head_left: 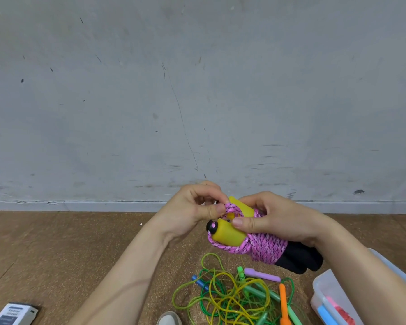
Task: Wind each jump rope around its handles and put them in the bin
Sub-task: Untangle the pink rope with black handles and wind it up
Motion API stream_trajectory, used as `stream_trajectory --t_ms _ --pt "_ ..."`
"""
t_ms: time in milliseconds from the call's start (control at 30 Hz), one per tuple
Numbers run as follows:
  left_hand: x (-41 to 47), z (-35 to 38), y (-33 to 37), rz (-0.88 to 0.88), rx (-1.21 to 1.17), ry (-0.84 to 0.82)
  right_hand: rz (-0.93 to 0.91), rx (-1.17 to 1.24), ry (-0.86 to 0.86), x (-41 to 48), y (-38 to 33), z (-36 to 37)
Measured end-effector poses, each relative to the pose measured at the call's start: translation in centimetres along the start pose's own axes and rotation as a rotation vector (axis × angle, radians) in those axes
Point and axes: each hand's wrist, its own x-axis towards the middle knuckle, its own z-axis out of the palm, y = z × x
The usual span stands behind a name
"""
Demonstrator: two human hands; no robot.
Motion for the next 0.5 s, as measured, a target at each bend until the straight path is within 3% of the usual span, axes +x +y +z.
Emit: stream_trajectory --t_ms 200,333,433,500 --pt "-0.3 -1.5 1.1 -0.033 0.374 -0.027 0.018 -0.121 0.020 0.3 0.2 -0.1" --pt "-0.4 -1.2 0.4 -0.047 0.316 0.027 -0.001 -0.179 0.039 0.3 0.5 -0.3" --pt "-0.4 -1.0 0.3 -0.088 0.095 0.054 -0.038 -0.148 0.100 0.4 0.3 -0.3" --pt "-0.6 -1.2 0.6 -0.080 0.197 0.053 -0.038 -0.159 0.112 0.7 0.4 -0.1"
